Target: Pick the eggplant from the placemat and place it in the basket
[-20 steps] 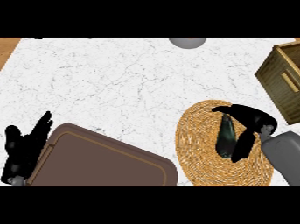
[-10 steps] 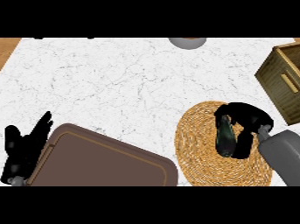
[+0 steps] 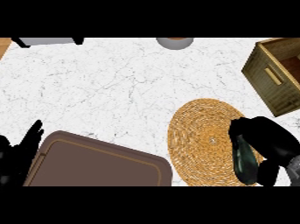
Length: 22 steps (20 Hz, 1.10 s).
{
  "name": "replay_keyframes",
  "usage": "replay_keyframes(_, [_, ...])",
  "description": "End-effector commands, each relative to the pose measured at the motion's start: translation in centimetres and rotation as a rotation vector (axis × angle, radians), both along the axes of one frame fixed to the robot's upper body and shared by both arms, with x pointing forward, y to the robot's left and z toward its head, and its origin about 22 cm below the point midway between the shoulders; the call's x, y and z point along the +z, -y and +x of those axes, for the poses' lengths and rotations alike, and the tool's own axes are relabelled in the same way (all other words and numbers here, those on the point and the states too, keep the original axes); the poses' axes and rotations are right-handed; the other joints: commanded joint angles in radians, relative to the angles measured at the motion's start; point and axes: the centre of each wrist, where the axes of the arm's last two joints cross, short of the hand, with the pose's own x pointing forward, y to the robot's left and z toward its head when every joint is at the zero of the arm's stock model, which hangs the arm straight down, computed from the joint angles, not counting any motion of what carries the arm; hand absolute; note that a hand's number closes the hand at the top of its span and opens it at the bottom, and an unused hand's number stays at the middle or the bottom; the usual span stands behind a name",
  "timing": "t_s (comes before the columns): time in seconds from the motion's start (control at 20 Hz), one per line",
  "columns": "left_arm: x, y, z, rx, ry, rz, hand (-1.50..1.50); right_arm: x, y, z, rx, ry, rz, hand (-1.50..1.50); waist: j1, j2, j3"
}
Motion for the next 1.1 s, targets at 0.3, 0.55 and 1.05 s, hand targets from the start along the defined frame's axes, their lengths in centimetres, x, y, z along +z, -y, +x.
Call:
replay_keyframes(0.3, [-2.3,1.0,-2.4,0.028,-0.114,-0.078,0.0,4.8,0.5,-4.8,-0.135,0.193,0.598,1.5,-0.044,0.015,-0.016])
replay_keyframes(0.55, [-2.3,1.4,-2.5,0.007,-0.124,-0.092,0.0,10.9,1.8,-6.0,-0.162,0.386,0.858,1.5,-0.02,0.018,-0.021])
replay_keyframes(1.05, [-2.2,2.7,-1.0,-0.034,-0.108,-0.084,0.0,21.9,7.8,-7.7,-0.416,0.563,0.908,1.5,0.011,0.022,-0.023])
